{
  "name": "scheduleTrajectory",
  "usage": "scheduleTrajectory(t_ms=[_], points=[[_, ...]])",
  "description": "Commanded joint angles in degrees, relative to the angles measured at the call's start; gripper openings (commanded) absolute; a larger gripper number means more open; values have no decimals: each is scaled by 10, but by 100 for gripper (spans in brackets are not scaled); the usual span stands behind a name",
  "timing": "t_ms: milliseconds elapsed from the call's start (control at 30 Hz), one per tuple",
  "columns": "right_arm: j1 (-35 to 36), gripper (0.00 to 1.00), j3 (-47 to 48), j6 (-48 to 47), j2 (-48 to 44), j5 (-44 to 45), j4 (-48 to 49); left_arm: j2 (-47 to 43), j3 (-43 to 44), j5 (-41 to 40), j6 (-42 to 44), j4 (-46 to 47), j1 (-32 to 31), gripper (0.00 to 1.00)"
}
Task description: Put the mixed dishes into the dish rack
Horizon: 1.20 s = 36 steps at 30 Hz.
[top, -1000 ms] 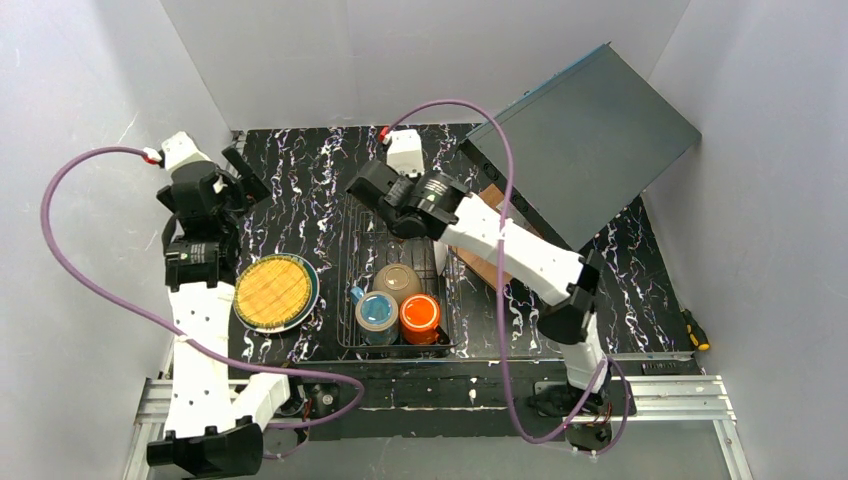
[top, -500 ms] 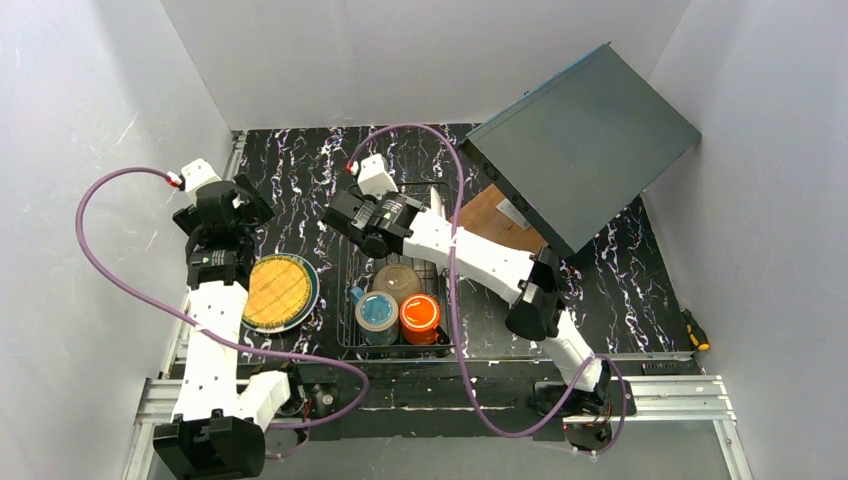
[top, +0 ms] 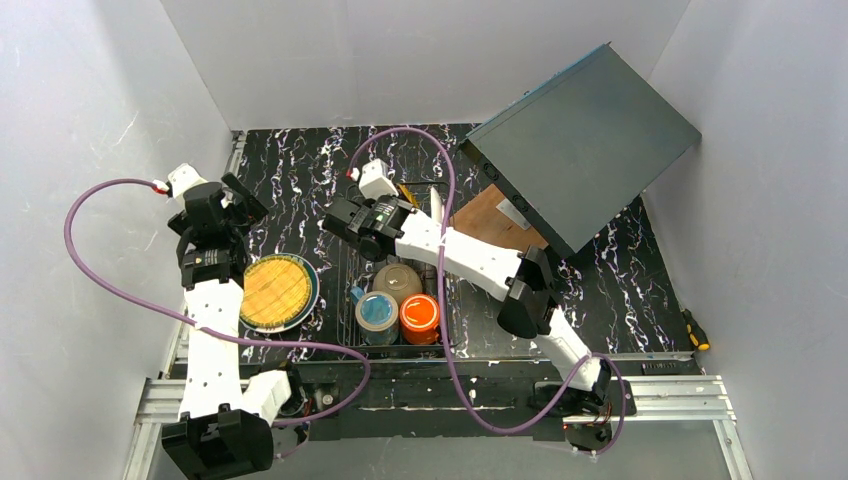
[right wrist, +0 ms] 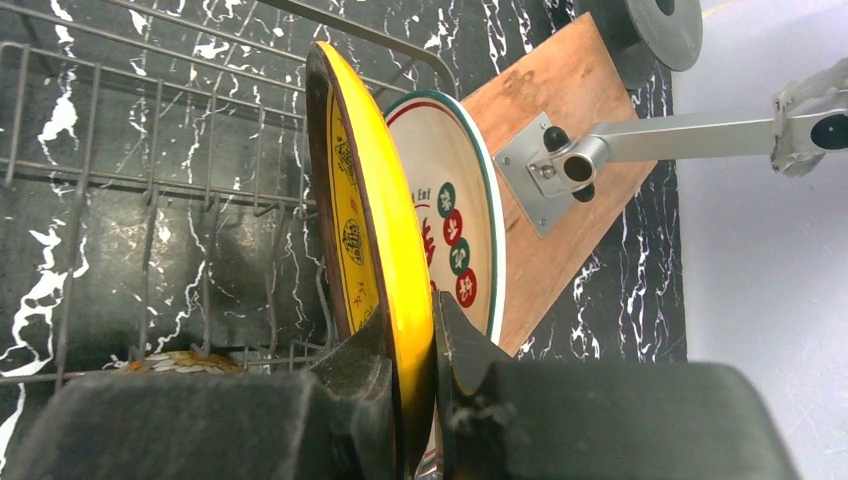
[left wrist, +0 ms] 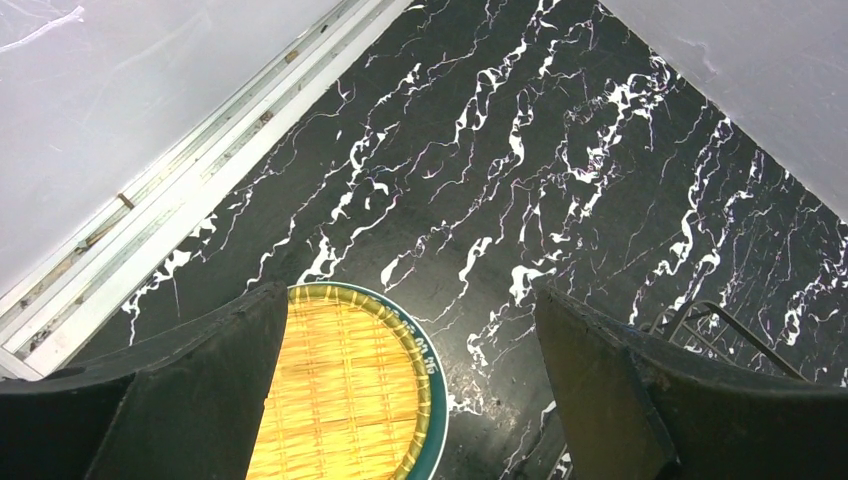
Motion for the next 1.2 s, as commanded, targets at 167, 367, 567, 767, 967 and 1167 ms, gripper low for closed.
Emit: scheduleTrajectory(t_ms=[167, 367, 567, 767, 967, 1167], points=[[-17, 1, -6, 45, -4, 42, -34, -16, -5, 9, -6, -7, 3, 93], [-24, 1, -24, 85, -1, 29, -58, -17, -6, 16, -8, -7, 3, 92], [-27, 4, -32, 87, 3, 10, -46, -15, -7, 19, -8, -7, 3, 92], [-27, 19, -44, 76, 0, -28, -20, -15, -7, 21, -8, -7, 3, 92], [-27, 26, -55, 82, 3, -61, -11, -14, -6, 21, -8, -8, 3, 91], [-27, 33, -60, 93, 5, -79, -10, -15, -7, 22, -9, -8, 3, 91]])
